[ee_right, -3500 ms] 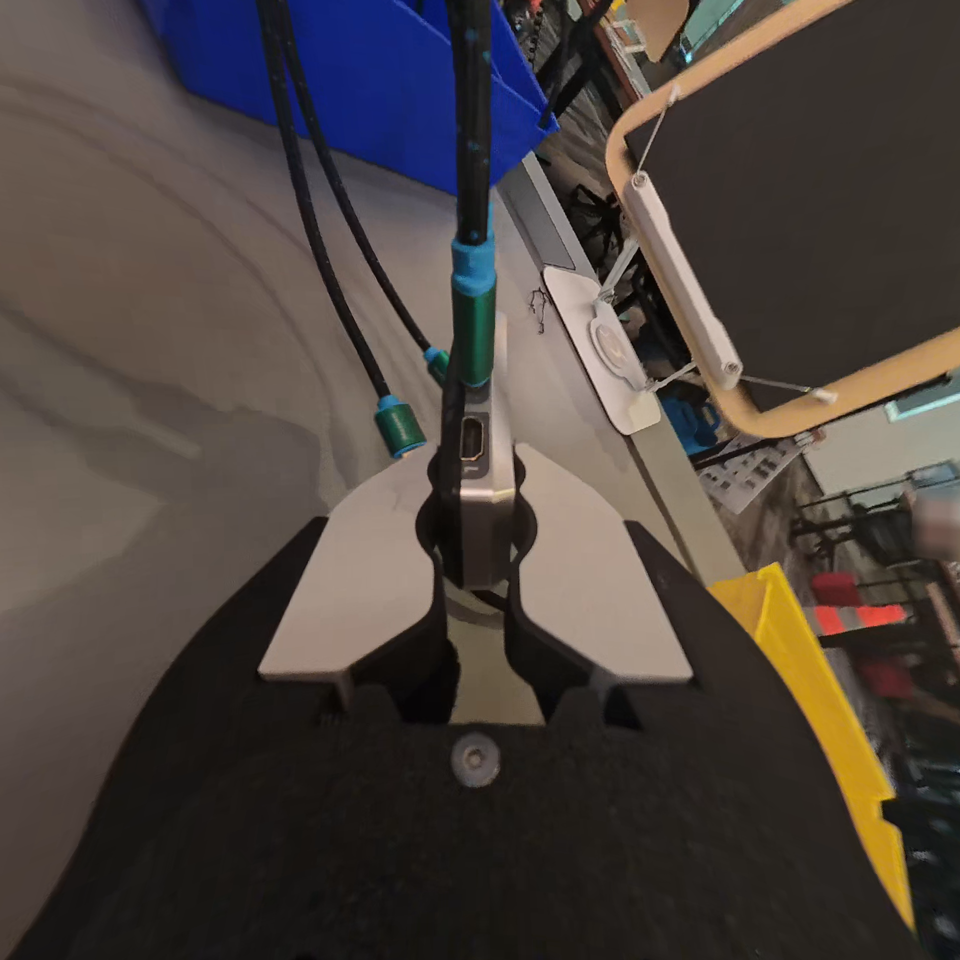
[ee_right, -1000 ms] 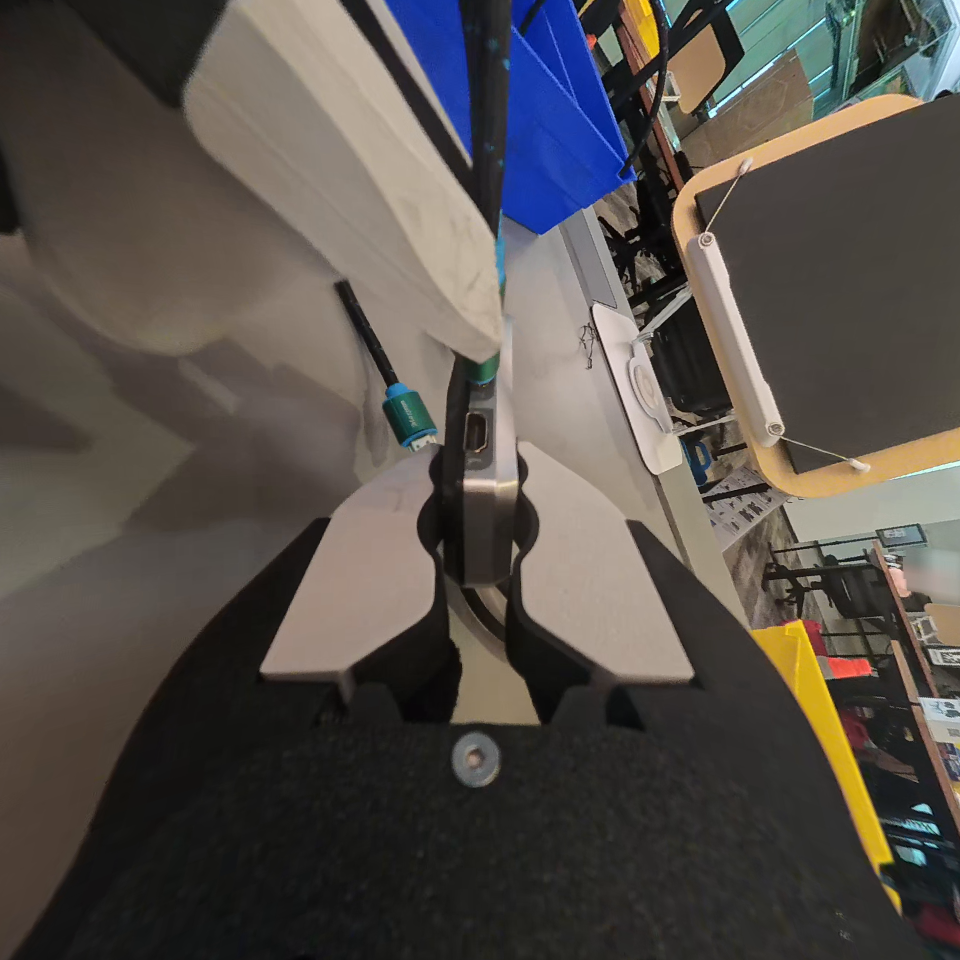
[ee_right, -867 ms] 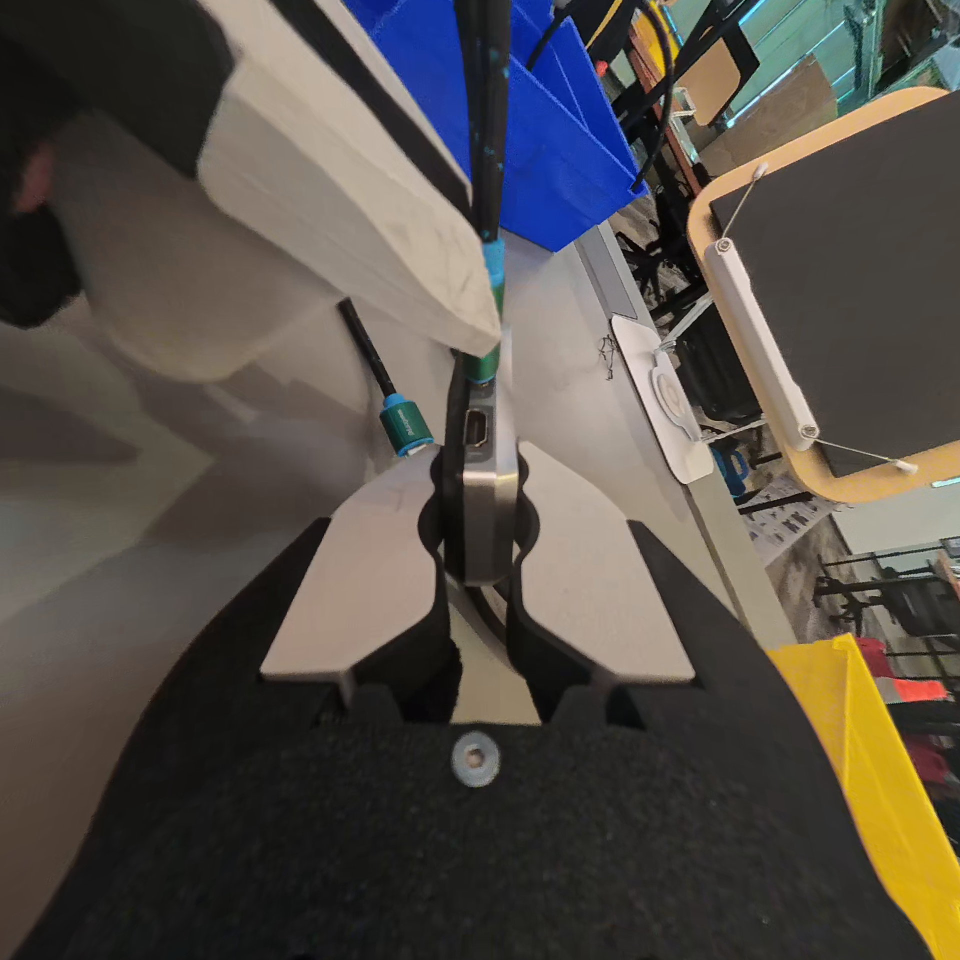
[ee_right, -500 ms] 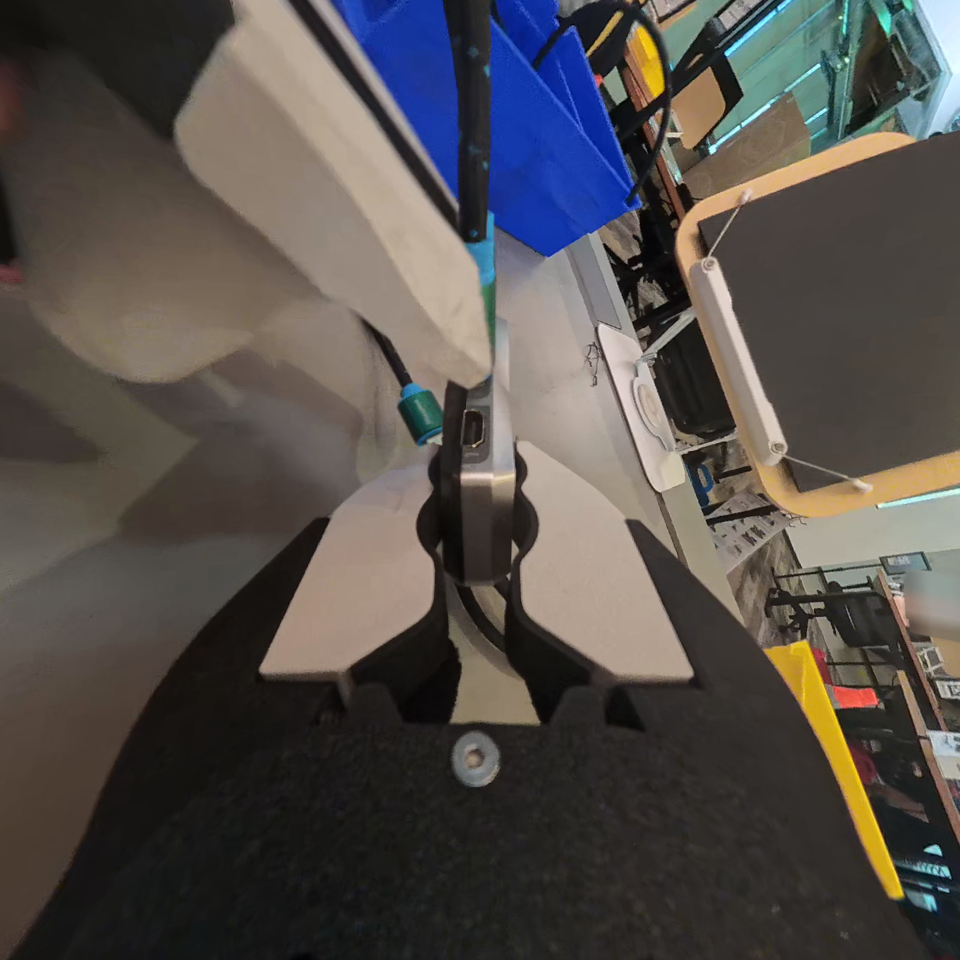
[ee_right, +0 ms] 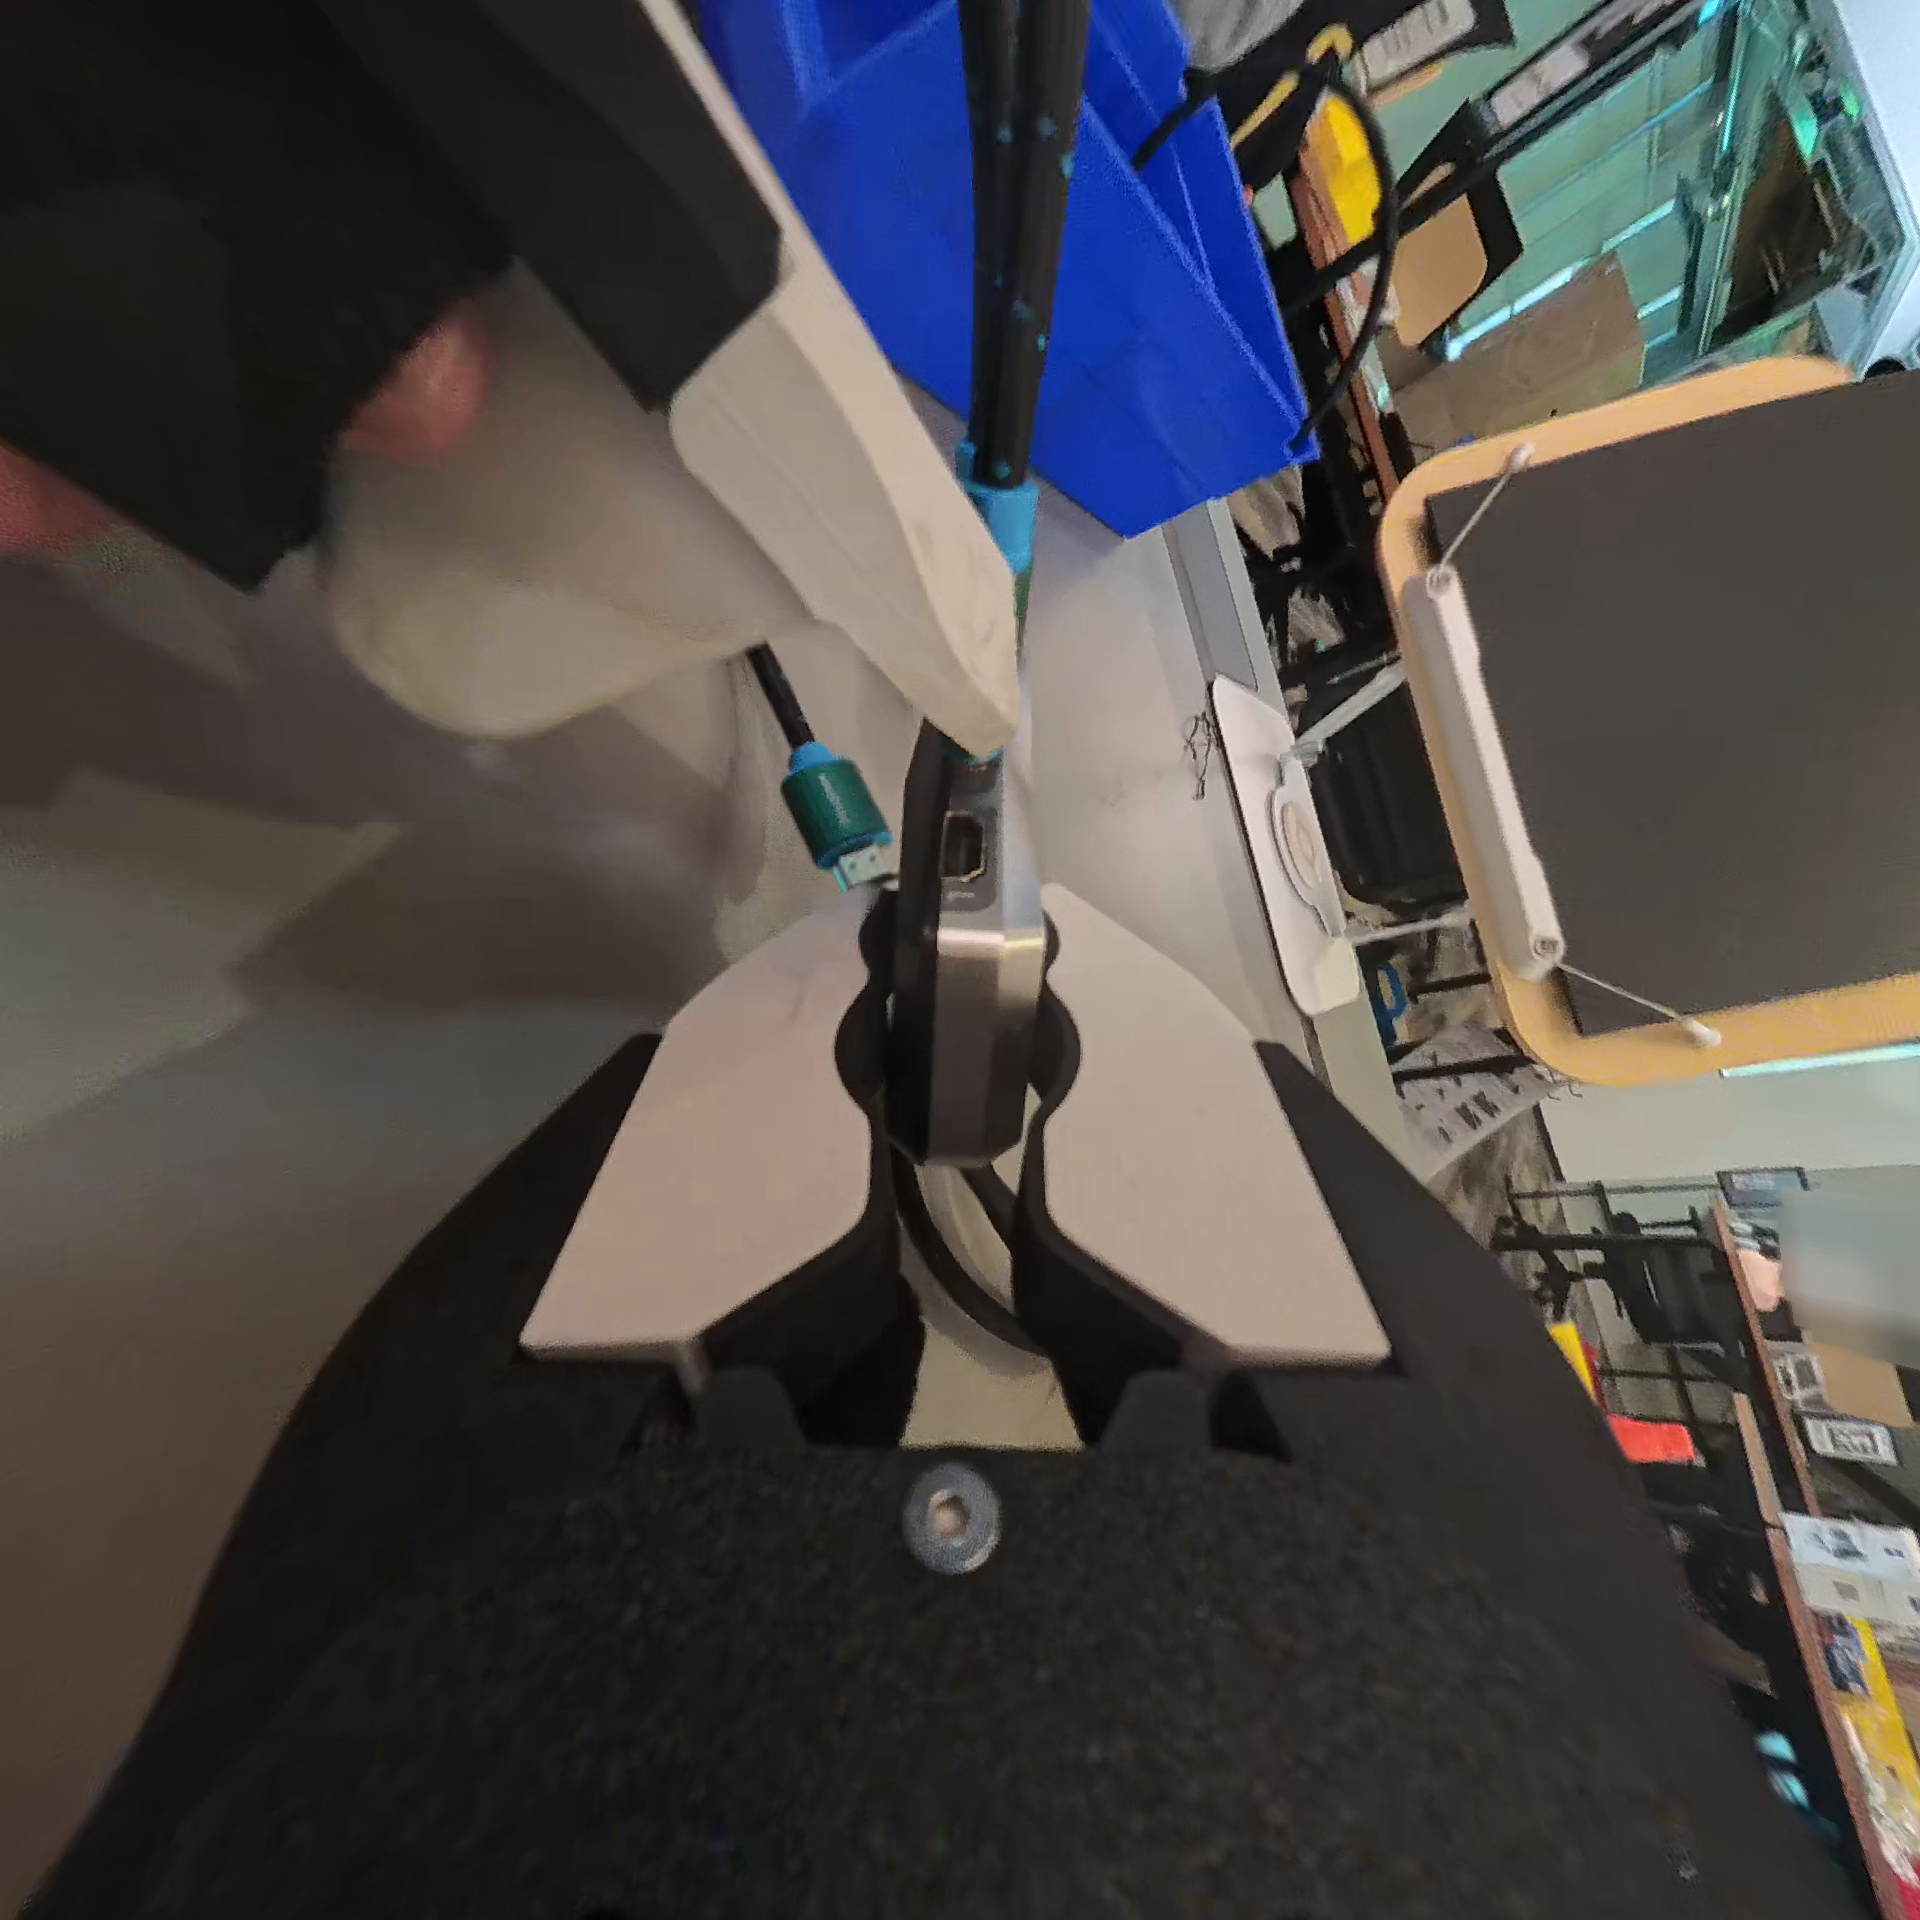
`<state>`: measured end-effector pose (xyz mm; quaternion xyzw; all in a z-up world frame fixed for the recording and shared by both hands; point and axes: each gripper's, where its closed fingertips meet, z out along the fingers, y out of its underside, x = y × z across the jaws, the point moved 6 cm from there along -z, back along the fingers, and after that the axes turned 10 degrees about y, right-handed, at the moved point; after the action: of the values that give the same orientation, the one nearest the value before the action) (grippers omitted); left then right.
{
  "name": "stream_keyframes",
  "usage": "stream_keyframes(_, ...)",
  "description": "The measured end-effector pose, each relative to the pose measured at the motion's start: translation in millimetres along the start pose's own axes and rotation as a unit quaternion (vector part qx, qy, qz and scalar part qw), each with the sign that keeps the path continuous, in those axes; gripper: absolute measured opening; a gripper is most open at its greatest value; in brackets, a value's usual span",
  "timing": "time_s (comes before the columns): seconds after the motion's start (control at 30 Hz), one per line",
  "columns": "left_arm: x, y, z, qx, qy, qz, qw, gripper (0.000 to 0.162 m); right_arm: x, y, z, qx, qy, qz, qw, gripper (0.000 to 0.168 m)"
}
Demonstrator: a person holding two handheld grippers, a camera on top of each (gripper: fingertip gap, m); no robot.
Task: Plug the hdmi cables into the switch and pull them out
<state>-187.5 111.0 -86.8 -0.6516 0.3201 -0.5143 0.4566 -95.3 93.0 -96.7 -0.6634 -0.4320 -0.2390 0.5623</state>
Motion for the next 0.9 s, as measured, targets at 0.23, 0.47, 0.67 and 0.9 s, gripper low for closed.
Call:
stream_keyframes(0.23,6.4,-11.7,-8.8,-0.03,0.01,0.05,0.998,0.004,4.5,-5.7,7.4,-0.052,0.03,0.029,0.998,0.022)
stream_keyframes(0.47,8.9,-13.9,-17.1,-0.041,-0.001,0.123,0.992,0.0,18.3,26.6,10.1,-0.082,0.037,0.042,0.995,0.021)
stream_keyframes(0.67,26.6,-56.1,-21.0,-0.119,0.092,0.133,0.98,0.027,9.3,21.0,8.3,-0.065,0.033,-0.005,0.997,0.021)
stream_keyframes(0.9,16.9,-65.5,-3.9,-0.35,0.099,0.131,0.922,0.034,4.9,13.7,7.6,-0.059,0.033,-0.022,0.997,0.021)
